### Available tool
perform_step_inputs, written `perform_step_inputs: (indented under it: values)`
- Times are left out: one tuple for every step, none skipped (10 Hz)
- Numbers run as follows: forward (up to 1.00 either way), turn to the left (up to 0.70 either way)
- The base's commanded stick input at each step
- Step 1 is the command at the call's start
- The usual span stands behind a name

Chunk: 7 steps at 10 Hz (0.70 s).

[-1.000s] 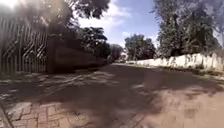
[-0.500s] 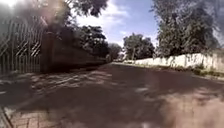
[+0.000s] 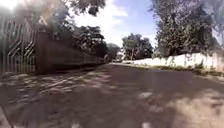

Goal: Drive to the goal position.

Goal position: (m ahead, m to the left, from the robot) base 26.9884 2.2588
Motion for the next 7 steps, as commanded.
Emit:
perform_step_inputs:
  values:
    - [0.7, 0.0]
    - [0.7, 0.0]
    - [0.7, 0.0]
    - [0.7, 0.0]
    - [0.7, 0.0]
    - [0.7, 0.0]
    - [0.7, -0.04]
